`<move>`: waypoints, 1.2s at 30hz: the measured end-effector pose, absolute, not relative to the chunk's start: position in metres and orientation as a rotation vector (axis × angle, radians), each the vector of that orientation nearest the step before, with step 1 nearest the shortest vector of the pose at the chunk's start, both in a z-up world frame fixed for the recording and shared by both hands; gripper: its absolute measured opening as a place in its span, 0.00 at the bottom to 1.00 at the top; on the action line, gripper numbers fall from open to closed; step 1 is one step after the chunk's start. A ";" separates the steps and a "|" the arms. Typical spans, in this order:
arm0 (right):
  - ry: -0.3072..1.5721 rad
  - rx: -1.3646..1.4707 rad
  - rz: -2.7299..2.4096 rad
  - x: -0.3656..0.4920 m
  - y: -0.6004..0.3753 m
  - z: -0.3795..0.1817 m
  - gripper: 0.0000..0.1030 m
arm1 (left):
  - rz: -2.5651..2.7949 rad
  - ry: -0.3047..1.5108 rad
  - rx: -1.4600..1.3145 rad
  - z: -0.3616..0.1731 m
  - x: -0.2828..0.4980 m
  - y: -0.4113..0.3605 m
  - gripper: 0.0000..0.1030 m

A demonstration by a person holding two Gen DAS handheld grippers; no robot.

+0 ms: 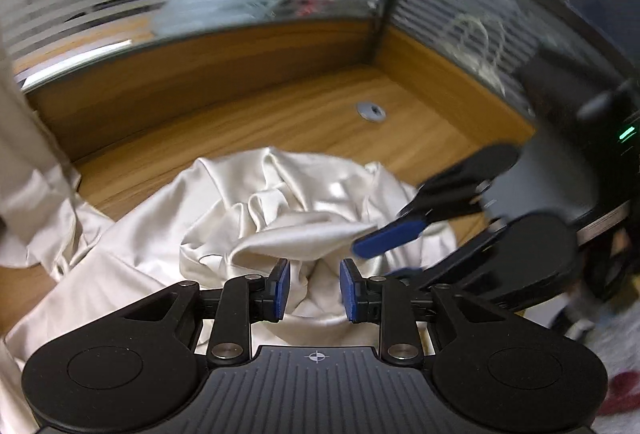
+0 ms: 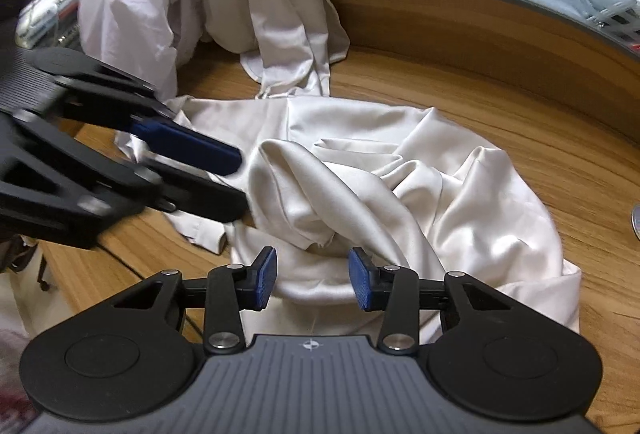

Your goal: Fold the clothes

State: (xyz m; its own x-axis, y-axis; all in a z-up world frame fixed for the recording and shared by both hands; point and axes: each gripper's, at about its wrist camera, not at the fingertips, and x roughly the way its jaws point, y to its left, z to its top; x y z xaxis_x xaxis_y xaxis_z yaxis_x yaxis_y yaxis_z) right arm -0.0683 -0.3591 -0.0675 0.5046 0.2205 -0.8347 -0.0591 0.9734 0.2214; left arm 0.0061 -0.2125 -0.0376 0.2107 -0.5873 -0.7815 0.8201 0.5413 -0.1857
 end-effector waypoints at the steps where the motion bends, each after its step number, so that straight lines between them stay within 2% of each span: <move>1: 1.028 0.167 0.169 -0.072 -0.360 -0.064 0.45 | -0.997 0.937 0.320 -0.042 0.007 -0.216 0.28; 19: 1.003 0.206 0.077 -0.097 -0.366 -0.055 0.45 | -0.822 0.996 0.479 -0.111 0.010 -0.260 0.26; 21: 1.002 0.206 0.075 -0.098 -0.367 -0.055 0.45 | -0.812 0.991 0.483 -0.113 0.010 -0.262 0.08; 26: 1.003 0.192 0.064 -0.100 -0.370 -0.055 0.46 | -0.852 0.991 0.360 -0.090 0.011 -0.252 0.06; 30: 1.017 0.170 0.050 -0.103 -0.374 -0.059 0.59 | -0.904 1.021 0.159 -0.057 0.020 -0.236 0.06; 35: 1.034 0.161 0.021 -0.108 -0.383 -0.069 0.67 | -0.970 1.063 -0.105 -0.021 0.036 -0.219 0.06; 36: 1.031 0.165 0.017 -0.110 -0.384 -0.071 0.74 | -0.981 1.070 -0.154 -0.016 0.039 -0.216 0.06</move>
